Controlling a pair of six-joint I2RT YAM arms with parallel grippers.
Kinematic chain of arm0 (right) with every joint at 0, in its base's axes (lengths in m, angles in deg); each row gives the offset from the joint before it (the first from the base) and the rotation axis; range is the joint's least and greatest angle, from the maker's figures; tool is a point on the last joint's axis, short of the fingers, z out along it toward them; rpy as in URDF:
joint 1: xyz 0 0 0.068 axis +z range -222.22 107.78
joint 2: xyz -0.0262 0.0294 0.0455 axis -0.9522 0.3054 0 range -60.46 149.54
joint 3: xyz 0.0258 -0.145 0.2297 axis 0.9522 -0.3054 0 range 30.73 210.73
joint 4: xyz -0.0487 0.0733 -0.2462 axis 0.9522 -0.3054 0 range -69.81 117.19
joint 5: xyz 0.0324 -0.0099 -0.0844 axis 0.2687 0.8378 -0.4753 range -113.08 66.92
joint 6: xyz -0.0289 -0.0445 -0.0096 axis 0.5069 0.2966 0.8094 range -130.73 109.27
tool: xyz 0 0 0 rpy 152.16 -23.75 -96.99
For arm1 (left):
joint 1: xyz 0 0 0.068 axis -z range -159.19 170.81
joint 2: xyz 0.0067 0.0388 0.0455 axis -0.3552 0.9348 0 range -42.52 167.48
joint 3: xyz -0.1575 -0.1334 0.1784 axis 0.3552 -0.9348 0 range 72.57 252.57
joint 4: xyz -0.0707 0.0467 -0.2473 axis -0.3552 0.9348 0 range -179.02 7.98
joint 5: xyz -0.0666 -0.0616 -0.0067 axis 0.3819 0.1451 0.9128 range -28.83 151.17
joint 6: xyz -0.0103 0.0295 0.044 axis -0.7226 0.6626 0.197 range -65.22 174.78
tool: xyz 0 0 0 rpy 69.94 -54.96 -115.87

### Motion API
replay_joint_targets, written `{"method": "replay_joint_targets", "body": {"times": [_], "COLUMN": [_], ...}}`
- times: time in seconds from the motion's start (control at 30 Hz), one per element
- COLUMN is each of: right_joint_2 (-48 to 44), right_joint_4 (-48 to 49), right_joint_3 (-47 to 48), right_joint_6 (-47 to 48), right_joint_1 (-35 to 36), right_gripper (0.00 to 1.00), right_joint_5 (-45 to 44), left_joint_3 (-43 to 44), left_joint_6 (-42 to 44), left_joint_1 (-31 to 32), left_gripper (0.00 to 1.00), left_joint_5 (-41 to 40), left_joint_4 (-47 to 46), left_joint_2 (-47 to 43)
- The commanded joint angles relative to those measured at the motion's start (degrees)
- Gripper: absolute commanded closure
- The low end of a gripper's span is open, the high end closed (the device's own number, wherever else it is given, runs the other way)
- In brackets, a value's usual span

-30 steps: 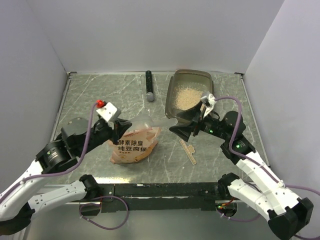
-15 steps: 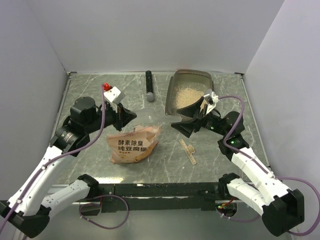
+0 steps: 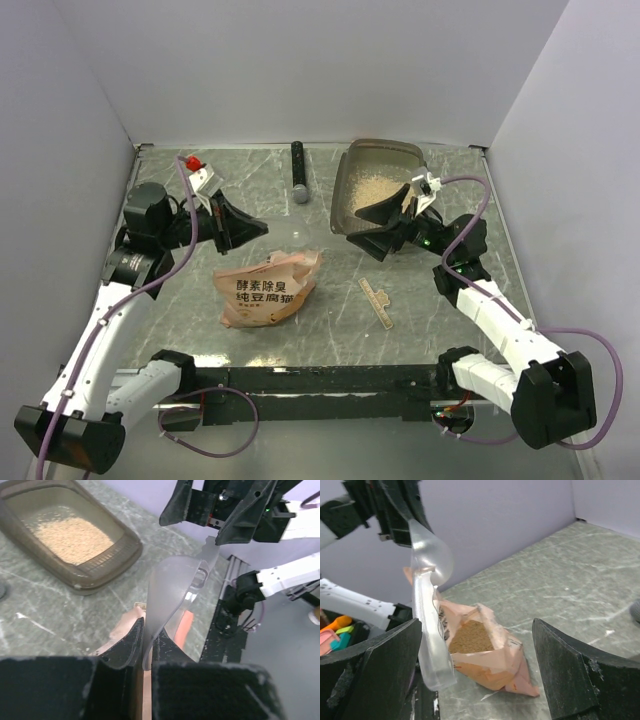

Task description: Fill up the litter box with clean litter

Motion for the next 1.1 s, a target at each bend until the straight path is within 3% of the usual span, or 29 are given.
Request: {"method": "replay_joint_targets", "body": {"times": [0.0, 0.3, 0.73, 1.07], "right_joint_2": [0.3, 2.3, 0.1, 1.3], "right_joint_4": [10.0, 14.5, 11.9, 9.9], "right_joint_3": [-0.3, -0.2, -1.5, 0.9], "right_joint_6": [-4.2, -9.4, -7.3, -5.1], "right_joint_1": [-0.3, 0.5, 4.0, 6.8], "right_gripper": [0.04, 0.09, 0.11, 0.23], "right_joint_5": [4.3, 7.8, 6.1, 4.6], "left_joint_3": [-1.8, -3.9, -2.9, -3.9], "left_joint_6": [-4.4, -11.7, -10.5, -12.8], "left_joint_1": [-0.1, -0.2, -0.1, -0.2], "left_gripper": [0.99, 0.99, 0.99, 0.99], "left_joint_5": [5.1, 3.0, -2.6, -4.7], "left_joint_4": [-6.4, -12.2, -7.0, -7.9], "left_joint_2": [-2.7, -1.0, -0.1, 0.2]}}
